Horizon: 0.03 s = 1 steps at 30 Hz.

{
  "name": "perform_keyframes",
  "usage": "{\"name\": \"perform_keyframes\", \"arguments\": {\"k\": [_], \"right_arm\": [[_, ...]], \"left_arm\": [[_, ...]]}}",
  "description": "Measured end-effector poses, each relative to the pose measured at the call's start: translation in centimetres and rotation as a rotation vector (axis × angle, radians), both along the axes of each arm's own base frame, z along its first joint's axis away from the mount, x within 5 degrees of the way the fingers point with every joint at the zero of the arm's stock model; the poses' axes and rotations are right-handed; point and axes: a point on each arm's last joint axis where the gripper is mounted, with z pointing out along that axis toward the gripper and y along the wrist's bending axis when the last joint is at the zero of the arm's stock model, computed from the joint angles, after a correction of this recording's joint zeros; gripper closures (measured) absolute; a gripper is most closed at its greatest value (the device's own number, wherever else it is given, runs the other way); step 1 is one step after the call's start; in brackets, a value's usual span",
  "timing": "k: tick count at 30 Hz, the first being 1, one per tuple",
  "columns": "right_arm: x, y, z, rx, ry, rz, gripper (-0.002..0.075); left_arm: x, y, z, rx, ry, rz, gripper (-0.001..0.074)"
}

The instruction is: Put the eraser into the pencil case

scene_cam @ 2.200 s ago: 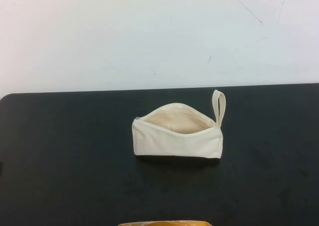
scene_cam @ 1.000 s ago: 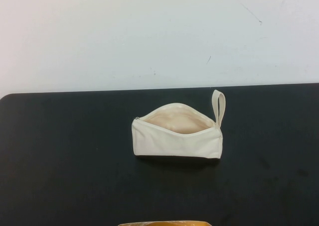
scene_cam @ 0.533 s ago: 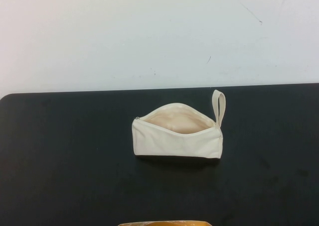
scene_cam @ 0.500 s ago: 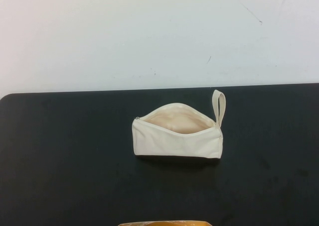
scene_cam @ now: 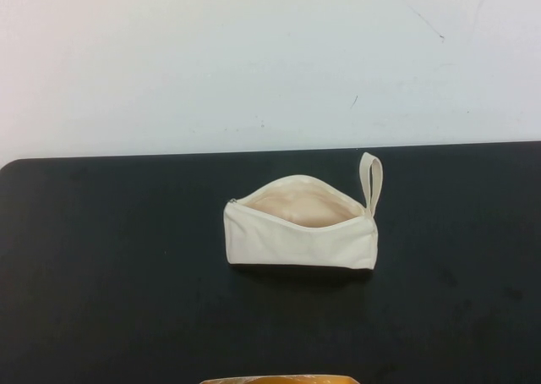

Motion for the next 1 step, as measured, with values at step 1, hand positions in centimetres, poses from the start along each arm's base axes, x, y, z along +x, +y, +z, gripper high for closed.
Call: {"name": "perform_keyframes", "arguments": {"k": [1], "right_arm": [[0.00,0.00,0.00,0.000,0.000,0.000,0.0727]], "left_arm": [[0.00,0.00,0.00,0.000,0.000,0.000,0.0736]]}}
